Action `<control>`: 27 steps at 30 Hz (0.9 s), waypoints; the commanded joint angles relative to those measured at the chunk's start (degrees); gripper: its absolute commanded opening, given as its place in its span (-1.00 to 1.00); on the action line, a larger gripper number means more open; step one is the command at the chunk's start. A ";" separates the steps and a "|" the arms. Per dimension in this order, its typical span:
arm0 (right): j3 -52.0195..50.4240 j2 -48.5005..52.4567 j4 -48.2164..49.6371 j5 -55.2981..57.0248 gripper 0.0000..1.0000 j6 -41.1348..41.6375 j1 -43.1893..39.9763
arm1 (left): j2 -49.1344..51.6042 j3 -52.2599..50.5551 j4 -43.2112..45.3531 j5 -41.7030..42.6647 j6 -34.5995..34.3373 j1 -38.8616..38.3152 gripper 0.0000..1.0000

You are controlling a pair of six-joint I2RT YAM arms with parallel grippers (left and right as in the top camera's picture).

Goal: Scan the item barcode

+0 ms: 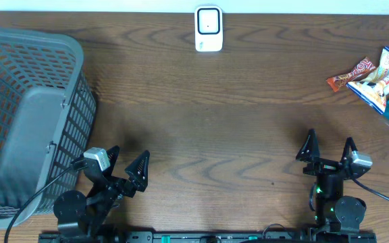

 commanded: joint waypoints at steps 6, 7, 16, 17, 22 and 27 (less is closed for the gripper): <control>-0.07 -0.39 -6.69 2.21 0.98 -0.57 0.50 | -0.31 -0.02 0.07 0.33 0.11 0.20 0.96; -0.07 -0.39 -6.62 2.29 0.98 -1.33 0.52 | -0.31 -0.02 0.07 0.33 0.11 0.20 0.96; -0.07 -0.39 -6.99 -1.38 0.99 -8.72 0.57 | -0.31 -0.02 0.07 0.33 0.11 0.20 0.96; -0.07 -0.39 -7.04 -2.01 0.99 -9.14 0.57 | -0.31 -0.02 0.07 0.33 0.11 0.20 0.96; -0.07 -0.37 -7.08 -2.05 0.98 -8.46 0.50 | -0.31 -0.02 0.07 0.33 0.11 0.20 0.96; -0.07 -0.37 -7.08 -2.03 0.98 -8.46 0.33 | -0.31 -0.02 0.07 0.33 0.11 0.20 0.96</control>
